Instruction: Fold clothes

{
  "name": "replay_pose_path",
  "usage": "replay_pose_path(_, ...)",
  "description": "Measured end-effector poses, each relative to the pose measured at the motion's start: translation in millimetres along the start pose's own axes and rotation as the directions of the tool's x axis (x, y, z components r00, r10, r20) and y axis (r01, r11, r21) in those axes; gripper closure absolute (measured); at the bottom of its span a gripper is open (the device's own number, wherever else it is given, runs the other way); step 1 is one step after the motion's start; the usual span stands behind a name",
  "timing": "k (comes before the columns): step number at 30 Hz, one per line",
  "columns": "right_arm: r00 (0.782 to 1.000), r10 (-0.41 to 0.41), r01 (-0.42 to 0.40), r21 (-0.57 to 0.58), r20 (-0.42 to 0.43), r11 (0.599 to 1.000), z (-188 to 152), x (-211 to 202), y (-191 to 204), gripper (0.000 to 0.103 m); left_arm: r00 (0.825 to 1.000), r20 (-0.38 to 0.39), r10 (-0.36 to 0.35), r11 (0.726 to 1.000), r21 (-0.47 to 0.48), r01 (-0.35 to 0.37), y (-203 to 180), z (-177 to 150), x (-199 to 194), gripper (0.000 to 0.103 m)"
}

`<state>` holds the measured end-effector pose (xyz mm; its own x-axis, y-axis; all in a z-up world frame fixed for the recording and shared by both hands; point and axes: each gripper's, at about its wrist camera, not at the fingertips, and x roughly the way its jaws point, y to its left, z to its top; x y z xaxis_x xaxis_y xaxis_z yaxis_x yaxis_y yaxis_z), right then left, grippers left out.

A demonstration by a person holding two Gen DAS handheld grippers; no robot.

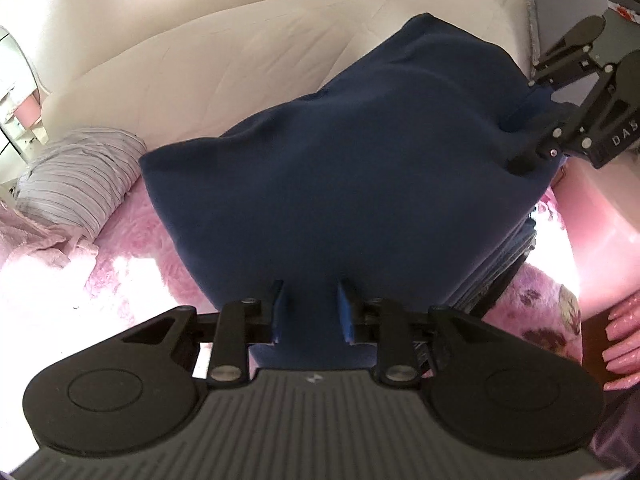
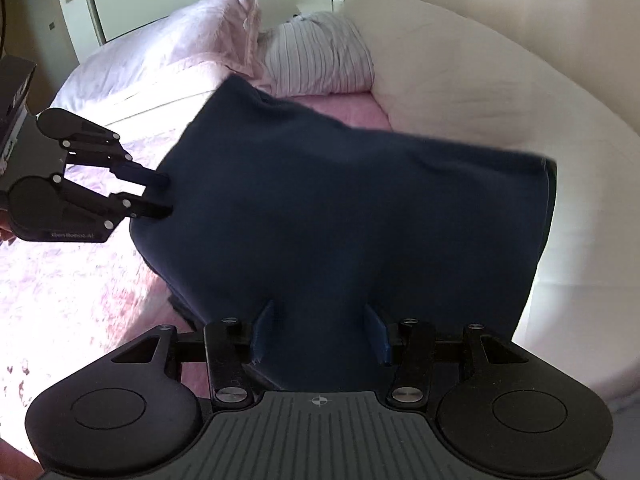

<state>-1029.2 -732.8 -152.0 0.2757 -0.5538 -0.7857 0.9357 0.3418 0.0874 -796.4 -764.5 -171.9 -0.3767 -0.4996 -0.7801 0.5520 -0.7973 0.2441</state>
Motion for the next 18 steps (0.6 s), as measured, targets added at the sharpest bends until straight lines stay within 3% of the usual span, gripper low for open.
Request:
replay_pose_path(5,1.0,-0.009,0.009,0.007,0.003,1.0,9.3,1.8,-4.6,0.053,0.999,0.024,0.034,0.998,-0.044,-0.033,25.7,22.2,4.3,0.078)
replay_pose_path(11,1.0,-0.025,0.026,-0.022,0.007,0.999,3.4,2.2,-5.0,0.053,0.998,0.026,0.063,0.989,-0.133,-0.059,75.4,58.1,43.3,0.078)
replay_pose_path(15,0.999,-0.04,0.041,-0.05,0.007,0.998,-2.4,5.1,-2.7,0.053,0.998,-0.039,0.04,0.985,-0.168,-0.046,94.8,68.9,83.6,0.081)
replay_pose_path(18,0.999,-0.047,0.047,-0.054,0.014,0.997,-6.4,5.7,-1.3,0.053,0.995,-0.087,0.042,0.99,-0.133,-0.053,88.0,67.0,112.7,0.083)
